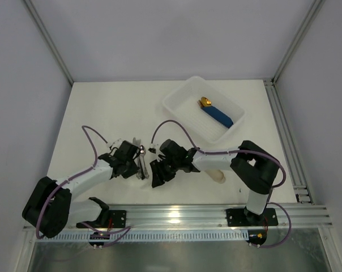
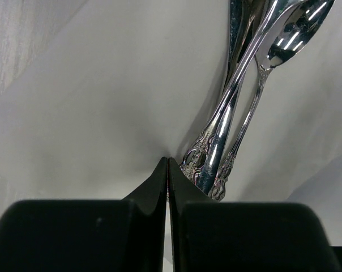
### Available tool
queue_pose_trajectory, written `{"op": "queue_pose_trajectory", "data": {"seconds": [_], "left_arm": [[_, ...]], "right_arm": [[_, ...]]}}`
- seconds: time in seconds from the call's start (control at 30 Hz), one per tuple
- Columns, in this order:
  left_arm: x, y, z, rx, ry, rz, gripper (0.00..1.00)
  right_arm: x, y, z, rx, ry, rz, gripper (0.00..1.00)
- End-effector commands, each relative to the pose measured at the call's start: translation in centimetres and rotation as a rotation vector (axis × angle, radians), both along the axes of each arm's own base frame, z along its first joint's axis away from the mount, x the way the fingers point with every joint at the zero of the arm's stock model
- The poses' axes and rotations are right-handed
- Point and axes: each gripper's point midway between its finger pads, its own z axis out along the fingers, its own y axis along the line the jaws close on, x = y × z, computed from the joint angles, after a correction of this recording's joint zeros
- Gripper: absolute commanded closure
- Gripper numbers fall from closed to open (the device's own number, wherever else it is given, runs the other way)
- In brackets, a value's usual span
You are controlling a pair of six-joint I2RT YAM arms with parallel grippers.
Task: Place the utensils on the paper napkin and roll it up
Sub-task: Adjust the utensils on the napkin.
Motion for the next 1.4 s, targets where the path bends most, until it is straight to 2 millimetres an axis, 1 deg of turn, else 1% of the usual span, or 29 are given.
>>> {"op": "queue_pose_trajectory", "data": {"seconds": [0.0,0.07,0.13,0.17,0.27,0.3,0.37,0.43,0.5,0.53,0.6,0.67,0.73,0.77,0.8,0.83,0.87,0.9,0.97,1.0,1.03,1.1,1.13,1.2,1.23,1.27,1.37], "left_arm": [[0.5,-1.2,0.1,-0.053,-0.027,-0.028,1.0],[0.5,-1.1,0.0,-0.051,-0.031,-0.028,1.0],[0.4,-1.0,0.3,-0.053,-0.037,-0.031,1.0],[0.3,-1.0,0.4,-0.056,-0.036,-0.036,1.0],[0.5,-1.3,0.9,-0.075,-0.069,-0.047,1.0],[0.5,-1.2,0.9,-0.075,-0.067,-0.049,1.0],[0.4,-1.4,0.7,-0.076,-0.057,-0.053,1.0],[0.4,-1.4,0.5,-0.074,-0.05,-0.053,1.0],[0.3,-1.3,0.4,-0.073,-0.047,-0.051,1.0],[0.3,-1.4,0.3,-0.074,-0.047,-0.052,1.0],[0.2,-1.6,0.3,-0.081,-0.044,-0.059,1.0],[0.3,-1.6,0.2,-0.081,-0.044,-0.057,1.0],[0.4,-1.8,0.3,-0.092,-0.047,-0.06,1.0],[0.4,-1.8,0.3,-0.093,-0.046,-0.061,1.0],[0.5,-1.9,0.4,-0.095,-0.048,-0.063,1.0],[0.5,-1.9,0.4,-0.098,-0.048,-0.064,1.0],[0.6,-2.0,0.5,-0.1,-0.054,-0.066,1.0],[0.6,-2.1,0.5,-0.102,-0.051,-0.067,1.0],[0.8,-2.4,0.6,-0.111,-0.053,-0.071,1.0],[0.8,-2.4,0.6,-0.112,-0.052,-0.072,1.0],[0.8,-2.5,0.5,-0.114,-0.048,-0.072,1.0],[0.9,-2.6,0.4,-0.116,-0.046,-0.075,1.0],[0.9,-2.6,0.3,-0.115,-0.041,-0.076,1.0],[0.9,-2.7,0.2,-0.116,-0.039,-0.078,1.0],[0.9,-2.8,0.1,-0.121,-0.038,-0.079,1.0],[0.8,-3.0,0.0,-0.128,-0.03,-0.084,1.0],[0.9,-3.2,0.0,-0.137,-0.034,-0.087,1.0]], "right_arm": [[0.0,3.0,1.7,0.107,-0.001,0.032,0.53],[-0.3,3.2,1.7,0.114,-0.003,0.04,0.53],[-0.1,3.3,2.0,0.116,-0.027,0.041,0.52],[-0.1,2.8,1.9,0.098,-0.045,0.053,0.52],[0.7,2.5,2.7,0.076,-0.1,0.052,0.49],[0.7,2.2,2.5,0.057,-0.109,0.062,0.48],[0.9,2.5,2.5,0.051,-0.113,0.07,0.49],[1.2,2.1,1.9,0.023,-0.121,0.05,0.49],[1.5,1.7,1.9,0.006,-0.136,0.036,0.48],[1.7,1.6,2.3,0.008,-0.145,0.028,0.48],[2.5,1.2,2.9,0.001,-0.178,0.0,0.48],[3.8,0.7,3.9,0.011,-0.206,-0.04,0.48],[4.8,0.6,4.7,0.027,-0.199,-0.065,0.48],[5.6,0.2,4.8,0.027,-0.189,-0.081,0.48],[5.7,0.2,4.8,0.029,-0.174,-0.075,0.48],[6.4,0.4,5.2,0.036,-0.178,-0.083,0.49],[6.9,0.1,5.0,0.02,-0.171,-0.091,0.49],[7.0,0.2,4.9,0.02,-0.167,-0.089,0.49],[7.6,0.8,5.6,0.041,-0.171,-0.093,0.49],[7.5,1.0,5.2,0.041,-0.16,-0.079,0.49],[8.0,1.6,5.6,0.053,-0.163,-0.075,0.5],[8.0,1.9,4.6,0.029,-0.132,-0.058,0.5],[7.9,2.4,3.8,0.024,-0.103,-0.044,0.51],[7.9,2.9,3.1,0.032,-0.078,-0.046,0.53],[7.7,3.0,2.3,0.025,-0.053,-0.043,0.53],[7.6,3.2,2.0,0.032,-0.047,-0.04,0.53],[7.3,3.0,0.7,0.013,-0.017,-0.054,0.54]]}}
